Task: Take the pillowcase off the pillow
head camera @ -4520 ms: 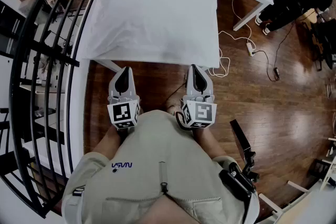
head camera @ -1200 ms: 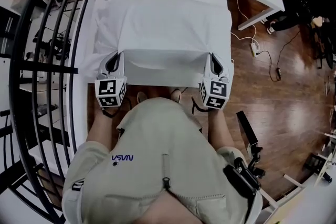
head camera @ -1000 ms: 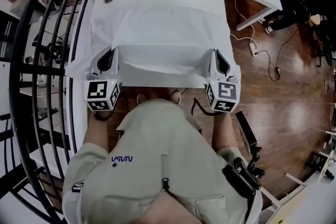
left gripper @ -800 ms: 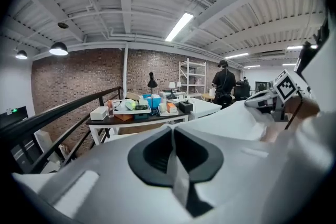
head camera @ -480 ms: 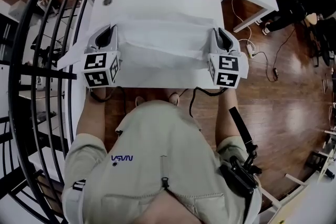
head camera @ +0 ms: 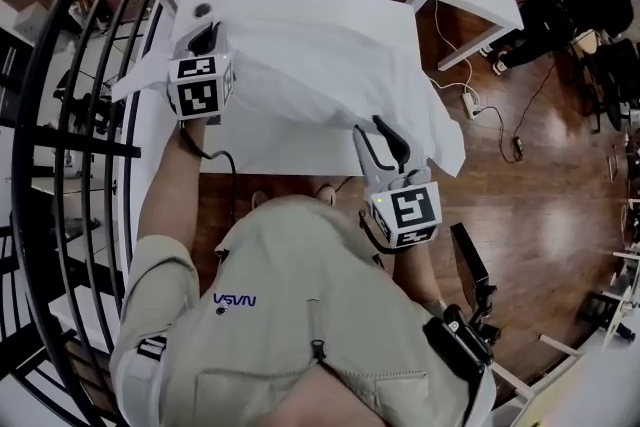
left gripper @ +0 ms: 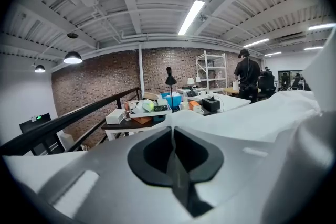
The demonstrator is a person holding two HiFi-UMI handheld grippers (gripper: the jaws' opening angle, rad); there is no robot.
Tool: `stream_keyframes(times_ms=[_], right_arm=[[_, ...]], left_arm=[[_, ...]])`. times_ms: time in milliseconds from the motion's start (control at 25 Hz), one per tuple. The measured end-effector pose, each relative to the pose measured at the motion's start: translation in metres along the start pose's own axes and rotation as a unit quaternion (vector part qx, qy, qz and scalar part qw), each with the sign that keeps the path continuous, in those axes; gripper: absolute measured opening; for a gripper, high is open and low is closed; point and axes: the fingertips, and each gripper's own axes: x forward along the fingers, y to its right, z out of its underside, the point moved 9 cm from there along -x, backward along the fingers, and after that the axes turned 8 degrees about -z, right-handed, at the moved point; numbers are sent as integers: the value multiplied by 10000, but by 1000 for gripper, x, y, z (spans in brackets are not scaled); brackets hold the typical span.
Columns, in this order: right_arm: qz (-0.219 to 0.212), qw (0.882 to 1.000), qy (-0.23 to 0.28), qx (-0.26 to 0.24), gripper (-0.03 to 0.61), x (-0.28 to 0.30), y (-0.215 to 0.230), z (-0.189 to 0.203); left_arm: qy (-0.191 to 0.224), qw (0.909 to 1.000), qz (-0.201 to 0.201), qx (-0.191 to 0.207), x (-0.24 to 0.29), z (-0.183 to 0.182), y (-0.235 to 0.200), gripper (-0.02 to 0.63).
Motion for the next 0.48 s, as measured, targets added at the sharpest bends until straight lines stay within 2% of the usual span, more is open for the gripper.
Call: stream_keyframes(times_ms=[80,160,240,320,360,400,480], right_arm=[[-329,9962,-802,72,126,19,-16,23],[-189,9905,-1347,202,165,36,-17,47],[154,9903,-1189,699,246,44,-8,62],[459,9880,-699,1299,268,50,3,64],[618,9872,-515,1380,268,55,6,62],[774,9876,-399,1308,256,60,9,59],[1031,9893,-292,994,88,69,13,52]], left_arm=[[5,10000,-12,-61,1,0,-2,8],[38,9999,-12,-137,-1,0,-4,8],[81,9998,17,-200,-4,-1,-4,8],[120,9996,37,-238,-6,-2,-4,8],[137,9996,36,-241,-7,-2,-3,8],[156,9996,39,-235,-8,-1,-3,8],[221,9995,73,-189,-13,0,-3,8]])
